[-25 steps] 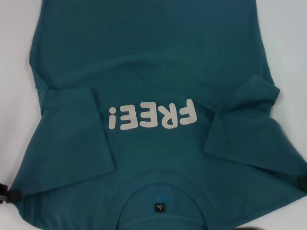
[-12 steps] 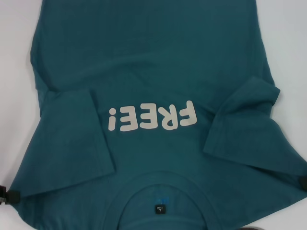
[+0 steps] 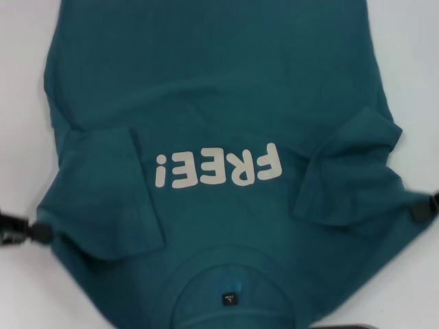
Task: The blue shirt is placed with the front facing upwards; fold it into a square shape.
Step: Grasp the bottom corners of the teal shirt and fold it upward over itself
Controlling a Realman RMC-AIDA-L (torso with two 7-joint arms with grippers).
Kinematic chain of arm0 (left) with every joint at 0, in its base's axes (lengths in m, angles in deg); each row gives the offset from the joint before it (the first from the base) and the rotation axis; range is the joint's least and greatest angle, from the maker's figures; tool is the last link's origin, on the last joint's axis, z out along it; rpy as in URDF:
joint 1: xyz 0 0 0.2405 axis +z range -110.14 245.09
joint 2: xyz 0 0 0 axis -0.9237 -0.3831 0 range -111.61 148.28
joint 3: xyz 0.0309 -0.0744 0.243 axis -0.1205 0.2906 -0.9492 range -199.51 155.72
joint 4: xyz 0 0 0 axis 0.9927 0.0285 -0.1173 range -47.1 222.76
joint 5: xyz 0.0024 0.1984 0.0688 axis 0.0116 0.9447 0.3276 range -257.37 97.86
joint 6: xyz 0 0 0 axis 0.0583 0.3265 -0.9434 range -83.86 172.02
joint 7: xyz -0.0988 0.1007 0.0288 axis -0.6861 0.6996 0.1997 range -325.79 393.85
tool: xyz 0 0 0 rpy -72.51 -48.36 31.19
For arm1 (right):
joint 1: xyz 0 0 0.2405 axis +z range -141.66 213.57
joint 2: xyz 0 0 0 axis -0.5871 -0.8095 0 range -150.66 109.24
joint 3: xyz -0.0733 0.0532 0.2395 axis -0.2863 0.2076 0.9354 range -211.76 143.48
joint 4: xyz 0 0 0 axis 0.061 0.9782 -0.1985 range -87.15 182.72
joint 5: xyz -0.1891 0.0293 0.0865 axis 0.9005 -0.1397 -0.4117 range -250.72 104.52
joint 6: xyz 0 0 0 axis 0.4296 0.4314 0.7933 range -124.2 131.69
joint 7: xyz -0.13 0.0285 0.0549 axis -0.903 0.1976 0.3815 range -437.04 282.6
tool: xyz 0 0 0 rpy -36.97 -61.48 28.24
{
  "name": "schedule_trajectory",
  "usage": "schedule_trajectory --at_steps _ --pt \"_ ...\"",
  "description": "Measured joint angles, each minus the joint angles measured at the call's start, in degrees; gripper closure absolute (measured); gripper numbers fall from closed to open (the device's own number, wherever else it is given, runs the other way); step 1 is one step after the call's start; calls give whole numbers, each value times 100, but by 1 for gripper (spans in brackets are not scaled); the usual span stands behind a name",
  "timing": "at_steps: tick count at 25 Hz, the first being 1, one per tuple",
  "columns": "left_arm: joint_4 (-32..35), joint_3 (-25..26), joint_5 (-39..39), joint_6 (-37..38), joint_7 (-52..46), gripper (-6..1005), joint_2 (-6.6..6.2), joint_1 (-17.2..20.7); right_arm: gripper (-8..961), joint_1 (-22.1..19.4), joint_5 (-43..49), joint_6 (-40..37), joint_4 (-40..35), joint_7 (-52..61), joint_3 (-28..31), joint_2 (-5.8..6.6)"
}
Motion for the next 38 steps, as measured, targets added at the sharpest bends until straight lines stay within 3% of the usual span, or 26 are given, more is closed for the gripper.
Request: schedule_trajectory --at_steps 2,7,11,20,24,27,33,38 --pt "29 7 -220 -60 -165 999 -21 -241 907 20 -472 15 77 94 81 142" --pt "210 72 -455 -425 -553 999 -92 -912 904 94 -1003 220 25 335 607 353" --pt "481 69 -472 -1026 -837 1000 -204 -1424 902 169 -1016 456 -4 349 842 396" --pt "542 -16 -475 -2439 -1214 999 -232 -1963 898 414 -1456 1133 -11 384 1038 408" --pt "631 -58 -474 -2879 -1230 999 -209 -2082 896 472 -1535 1627 19 434 1002 324" --pt "805 -105 -471 -3335 -1240 1000 -197 -2196 894 539 -1538 2098 46 403 934 184" --pt "1108 -443 -474 -4129 -1244 999 -183 -2383 891 715 -1514 3041 95 376 294 -38" --pt "1241 -639 -474 -4531 -1246 1000 -100 -2491 889 930 -1481 3640 431 446 -294 -76"
